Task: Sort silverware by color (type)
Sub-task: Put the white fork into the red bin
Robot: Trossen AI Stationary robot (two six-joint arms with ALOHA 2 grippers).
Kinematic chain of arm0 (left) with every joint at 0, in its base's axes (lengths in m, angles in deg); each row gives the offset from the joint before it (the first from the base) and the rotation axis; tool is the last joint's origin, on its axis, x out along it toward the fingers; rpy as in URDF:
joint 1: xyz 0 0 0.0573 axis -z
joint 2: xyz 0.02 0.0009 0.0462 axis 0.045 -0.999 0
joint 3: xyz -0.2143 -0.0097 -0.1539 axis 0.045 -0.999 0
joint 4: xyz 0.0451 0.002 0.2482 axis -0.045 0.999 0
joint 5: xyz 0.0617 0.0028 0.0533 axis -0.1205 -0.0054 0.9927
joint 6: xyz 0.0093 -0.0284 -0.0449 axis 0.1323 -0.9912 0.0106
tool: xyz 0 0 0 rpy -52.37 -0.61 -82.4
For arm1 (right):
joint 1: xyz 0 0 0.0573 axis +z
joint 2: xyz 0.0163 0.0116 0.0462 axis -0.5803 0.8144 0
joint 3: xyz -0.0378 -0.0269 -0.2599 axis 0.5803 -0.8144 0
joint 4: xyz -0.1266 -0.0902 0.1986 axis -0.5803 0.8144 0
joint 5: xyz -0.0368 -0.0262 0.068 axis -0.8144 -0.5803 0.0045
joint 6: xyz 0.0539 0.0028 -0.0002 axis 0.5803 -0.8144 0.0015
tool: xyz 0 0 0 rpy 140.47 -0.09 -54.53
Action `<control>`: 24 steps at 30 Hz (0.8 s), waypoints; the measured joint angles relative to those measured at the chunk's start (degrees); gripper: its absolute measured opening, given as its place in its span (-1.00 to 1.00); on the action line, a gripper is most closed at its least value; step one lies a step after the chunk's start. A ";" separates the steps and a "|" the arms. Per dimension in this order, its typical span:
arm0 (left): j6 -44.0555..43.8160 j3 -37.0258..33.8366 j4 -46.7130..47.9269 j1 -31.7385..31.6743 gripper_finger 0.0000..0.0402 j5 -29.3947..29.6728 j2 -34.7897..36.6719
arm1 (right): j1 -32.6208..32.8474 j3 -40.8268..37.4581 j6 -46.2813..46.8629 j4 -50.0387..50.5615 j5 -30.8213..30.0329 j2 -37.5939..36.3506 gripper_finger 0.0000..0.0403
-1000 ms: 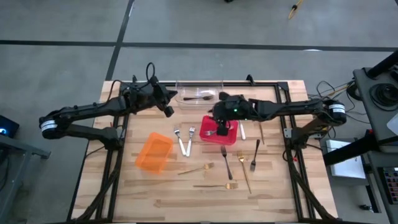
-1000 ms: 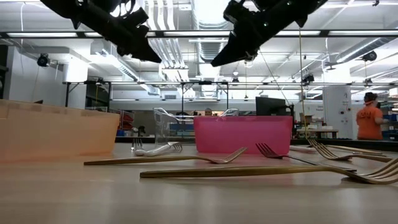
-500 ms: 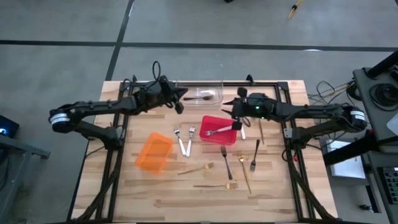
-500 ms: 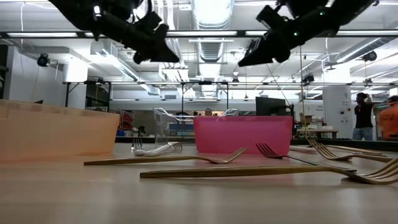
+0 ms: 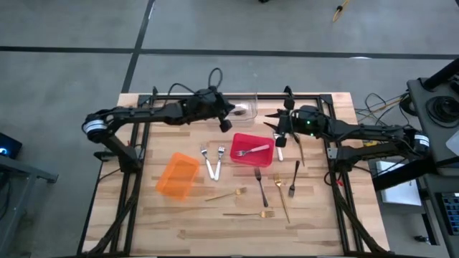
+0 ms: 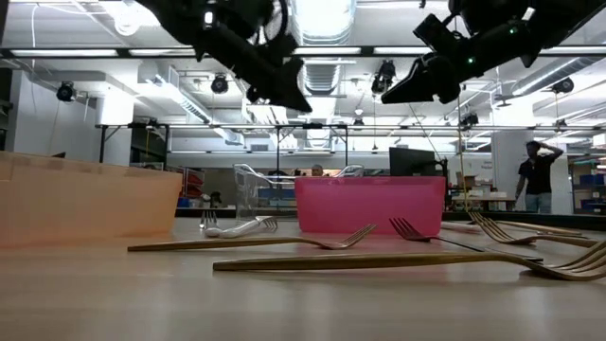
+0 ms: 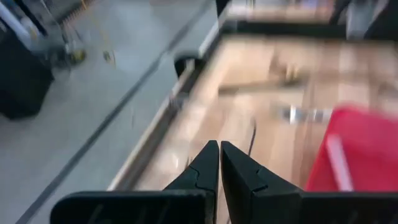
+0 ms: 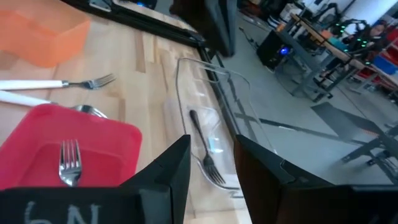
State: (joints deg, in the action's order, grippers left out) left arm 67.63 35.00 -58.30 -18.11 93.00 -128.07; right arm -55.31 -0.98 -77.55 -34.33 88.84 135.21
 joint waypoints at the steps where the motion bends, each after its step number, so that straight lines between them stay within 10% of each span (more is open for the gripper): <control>1: 0.49 0.97 2.31 -0.03 -1.00 0.32 -0.87 | -0.59 -0.13 0.12 -0.58 0.91 0.16 -0.44; 11: -1.67 6.35 21.90 0.73 -1.00 0.83 -3.10 | -4.58 -0.69 2.82 -3.17 5.83 0.83 -0.44; 24: -5.95 9.00 23.89 4.68 -1.00 0.80 -3.12 | -4.59 -2.43 1.72 -10.56 13.35 1.04 -0.53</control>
State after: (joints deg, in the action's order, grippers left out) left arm 61.68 44.00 -34.40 -13.43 93.81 -131.19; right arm -59.90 -3.41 -75.82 -44.89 102.19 136.24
